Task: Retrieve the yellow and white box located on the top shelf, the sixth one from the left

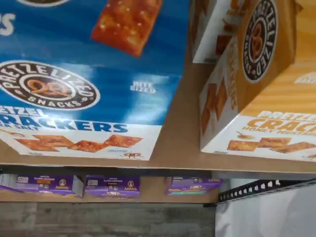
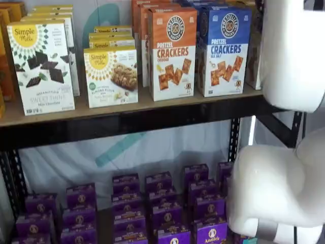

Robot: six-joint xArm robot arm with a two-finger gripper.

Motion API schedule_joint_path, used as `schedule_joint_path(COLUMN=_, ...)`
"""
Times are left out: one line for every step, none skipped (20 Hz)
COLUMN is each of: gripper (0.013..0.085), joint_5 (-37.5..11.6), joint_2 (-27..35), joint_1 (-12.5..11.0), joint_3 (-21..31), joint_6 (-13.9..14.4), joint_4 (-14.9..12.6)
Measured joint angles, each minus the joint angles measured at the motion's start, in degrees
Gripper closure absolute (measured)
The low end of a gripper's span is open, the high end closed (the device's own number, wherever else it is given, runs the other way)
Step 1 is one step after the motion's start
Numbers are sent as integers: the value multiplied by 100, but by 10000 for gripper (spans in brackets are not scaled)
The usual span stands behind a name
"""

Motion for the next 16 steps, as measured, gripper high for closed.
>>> schedule_joint_path(gripper=130, joint_5=10, joint_2=84, joint_1=-50, joint_3=-78, joint_6=-48, joint_4=30)
schedule_joint_path(gripper=130, joint_5=3, joint_2=183, joint_1=-114, joint_3=-167, joint_6=-105, joint_4=62)
schedule_joint_path(gripper=130, joint_5=-18, joint_2=239, joint_1=-141, joint_3=-208, joint_6=-132, joint_4=65)
schedule_joint_path(gripper=130, joint_5=-35, joint_2=285, joint_1=-166, joint_3=-248, joint_6=-158, joint_4=72)
schedule_joint_path(gripper=130, joint_5=-53, joint_2=358, joint_1=-214, joint_3=-311, joint_6=-201, joint_4=96)
schedule_joint_path(gripper=130, joint_5=-63, joint_2=426, joint_1=-255, joint_3=-367, joint_6=-237, joint_4=114)
schedule_joint_path(gripper=130, joint_5=-65, joint_2=491, joint_1=-296, joint_3=-425, joint_6=-277, joint_4=138)
schedule_joint_path(gripper=130, joint_5=-59, joint_2=560, joint_1=-359, joint_3=-485, joint_6=-333, joint_4=212)
schedule_joint_path(gripper=130, joint_5=-75, joint_2=628, joint_1=-417, joint_3=-539, joint_6=-385, joint_4=268)
schedule_joint_path(gripper=130, joint_5=-42, joint_2=728, joint_1=-479, joint_3=-635, joint_6=-445, joint_4=331)
schedule_joint_path(gripper=130, joint_5=39, joint_2=809, joint_1=-512, joint_3=-725, joint_6=-480, joint_4=367)
schedule_joint_path(gripper=130, joint_5=113, joint_2=890, joint_1=-540, joint_3=-812, joint_6=-510, joint_4=390)
schedule_joint_path(gripper=130, joint_5=121, joint_2=931, joint_1=-565, joint_3=-843, joint_6=-534, joint_4=416)
schedule_joint_path(gripper=130, joint_5=98, joint_2=950, joint_1=-585, joint_3=-850, joint_6=-551, joint_4=438)
schedule_joint_path(gripper=130, joint_5=69, joint_2=972, joint_1=-602, joint_3=-859, joint_6=-569, joint_4=457)
schedule_joint_path(gripper=130, joint_5=31, joint_2=982, joint_1=-614, joint_3=-856, joint_6=-580, joint_4=470)
